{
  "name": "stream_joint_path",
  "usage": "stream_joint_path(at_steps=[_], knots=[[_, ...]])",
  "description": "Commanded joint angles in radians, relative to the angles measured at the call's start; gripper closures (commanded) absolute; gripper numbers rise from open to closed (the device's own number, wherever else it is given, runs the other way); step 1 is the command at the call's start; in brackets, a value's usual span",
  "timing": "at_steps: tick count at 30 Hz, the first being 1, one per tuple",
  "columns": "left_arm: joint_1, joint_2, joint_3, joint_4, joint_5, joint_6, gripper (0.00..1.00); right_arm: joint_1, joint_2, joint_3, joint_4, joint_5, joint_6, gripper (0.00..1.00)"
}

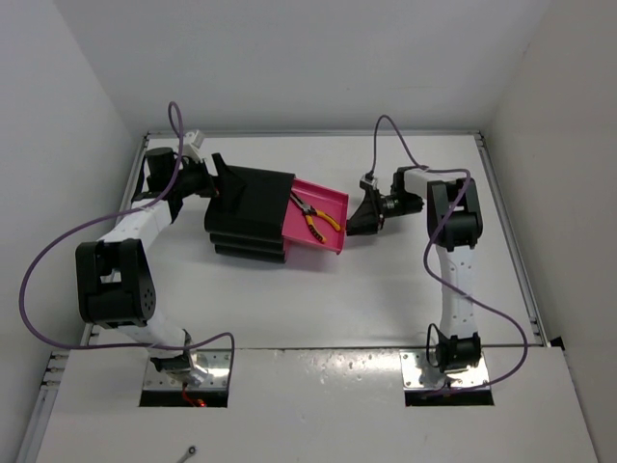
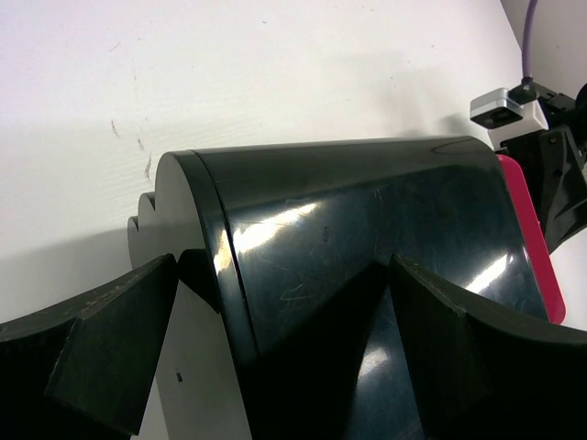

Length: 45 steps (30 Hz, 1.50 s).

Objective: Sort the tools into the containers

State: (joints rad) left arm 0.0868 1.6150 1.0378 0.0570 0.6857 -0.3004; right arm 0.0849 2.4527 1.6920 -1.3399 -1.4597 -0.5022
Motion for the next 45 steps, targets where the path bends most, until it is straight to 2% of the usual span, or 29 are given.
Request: stream_joint_path(at_steps=[1,3,6,7,17,21,32,38,45], knots=[[-0.018,0.109,-0.091,-0.275,-0.103,0.11,0.0,0.016,0.021,0.058,-0.042,-0.133,-0.067,0.48],[-0.018,0.109,-0.091,-0.275,-0.103,0.11,0.0,0.025,0.022,0.069,-0.06,-0.133,-0.076,0.51],[-0.018,0.109,-0.091,-0.275,-0.103,0.11,0.0,0.026,0.032,0.087,-0.07,-0.133,-0.095,0.62],[-0.018,0.109,-0.091,-0.275,-0.103,0.11,0.0,0.026,0.032,0.087,-0.07,-0.133,-0.095,0.7],[-0.018,0.109,-0.091,-0.275,-0.103,0.119,0.0,0.044,-0.041,0.149,-0.07,-0.142,-0.125,0.86],[-0.018,0.1,-0.091,-0.275,-0.112,0.119,0.0,0.065,-0.113,0.167,-0.07,-0.142,-0.125,0.88],[-0.018,0.091,-0.101,-0.275,-0.121,0.119,0.0,0.134,-0.184,0.186,-0.07,-0.142,-0.125,0.93],[-0.018,0.091,-0.101,-0.266,-0.121,0.119,0.0,0.186,-0.156,0.176,-0.07,-0.142,-0.125,0.93],[-0.018,0.091,-0.11,-0.266,-0.121,0.119,0.0,0.248,-0.069,0.306,-0.07,-0.142,-0.084,0.89]])
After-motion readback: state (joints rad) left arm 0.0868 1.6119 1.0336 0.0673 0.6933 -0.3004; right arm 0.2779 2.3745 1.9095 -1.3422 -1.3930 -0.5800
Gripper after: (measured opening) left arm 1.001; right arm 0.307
